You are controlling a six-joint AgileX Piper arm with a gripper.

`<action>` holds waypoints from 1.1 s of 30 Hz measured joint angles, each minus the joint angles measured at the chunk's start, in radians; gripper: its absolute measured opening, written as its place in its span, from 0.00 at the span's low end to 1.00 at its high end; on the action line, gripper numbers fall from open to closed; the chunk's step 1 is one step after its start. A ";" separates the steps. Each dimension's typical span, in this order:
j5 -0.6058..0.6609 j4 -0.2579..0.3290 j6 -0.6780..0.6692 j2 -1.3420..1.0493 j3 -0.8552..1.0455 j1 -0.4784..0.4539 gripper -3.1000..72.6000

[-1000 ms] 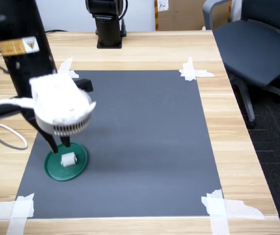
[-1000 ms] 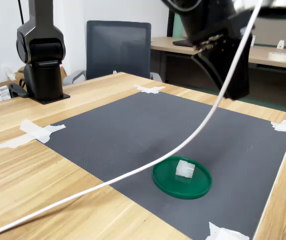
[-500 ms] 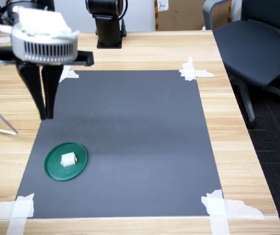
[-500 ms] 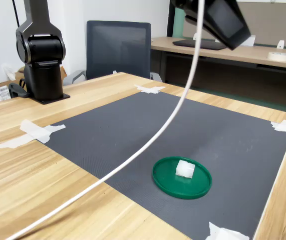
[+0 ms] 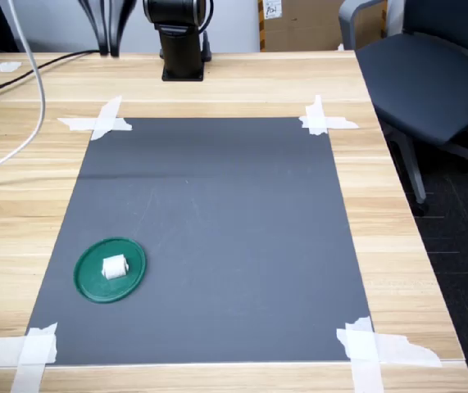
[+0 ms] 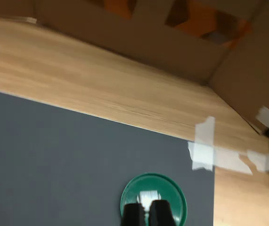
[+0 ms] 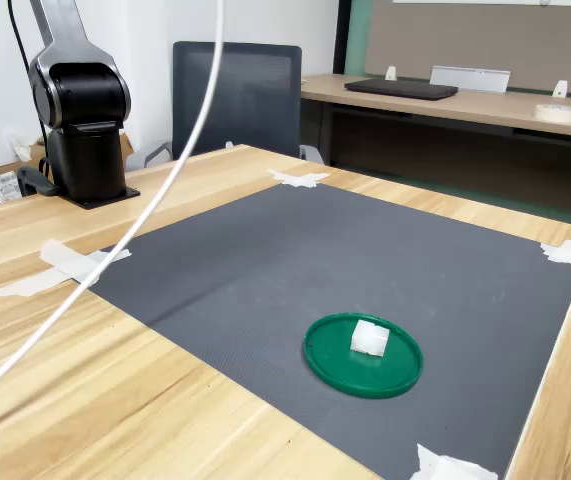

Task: Grasp a white terminal and put it in the green lid.

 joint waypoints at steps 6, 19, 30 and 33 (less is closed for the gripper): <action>-0.024 -0.295 0.347 -0.129 0.059 0.047 0.00; -0.148 -0.629 0.747 -0.464 0.377 0.219 0.00; -0.195 -0.629 0.747 -0.747 0.689 0.220 0.00; -0.189 -0.622 0.747 -0.789 0.729 0.220 0.00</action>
